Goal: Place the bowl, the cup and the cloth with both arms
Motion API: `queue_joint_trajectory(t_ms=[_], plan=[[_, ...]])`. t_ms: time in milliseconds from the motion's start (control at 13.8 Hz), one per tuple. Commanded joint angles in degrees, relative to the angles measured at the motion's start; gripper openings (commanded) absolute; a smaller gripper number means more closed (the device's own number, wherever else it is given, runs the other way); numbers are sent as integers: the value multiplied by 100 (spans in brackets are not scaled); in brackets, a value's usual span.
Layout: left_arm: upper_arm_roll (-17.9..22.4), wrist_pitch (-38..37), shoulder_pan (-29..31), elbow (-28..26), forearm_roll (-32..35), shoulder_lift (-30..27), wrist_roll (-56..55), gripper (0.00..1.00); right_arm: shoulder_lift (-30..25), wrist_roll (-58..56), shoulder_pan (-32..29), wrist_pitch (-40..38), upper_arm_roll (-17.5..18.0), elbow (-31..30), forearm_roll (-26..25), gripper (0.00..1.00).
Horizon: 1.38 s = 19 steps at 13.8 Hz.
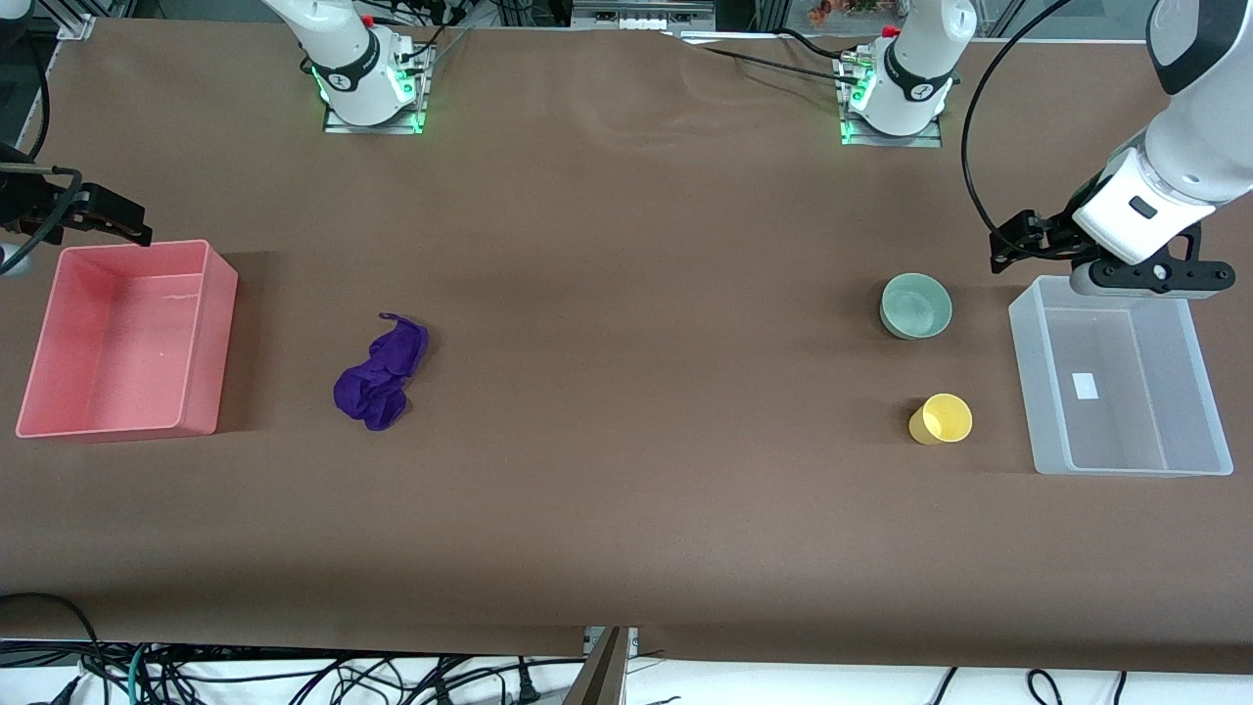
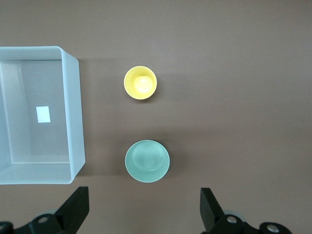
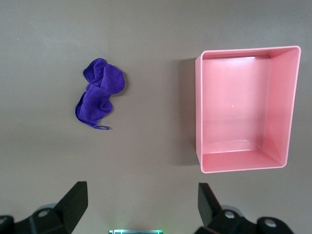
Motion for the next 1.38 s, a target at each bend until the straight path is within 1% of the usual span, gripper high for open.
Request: queue_joint_trajectory(t_ms=[0, 1306], plan=[[-17, -105, -32, 47, -6, -71, -74, 100, 73, -82, -36, -38, 21, 171, 29, 100], [-35, -193, -24, 47, -14, -71, -83, 100, 73, -64, -62, -38, 21, 171, 47, 100]])
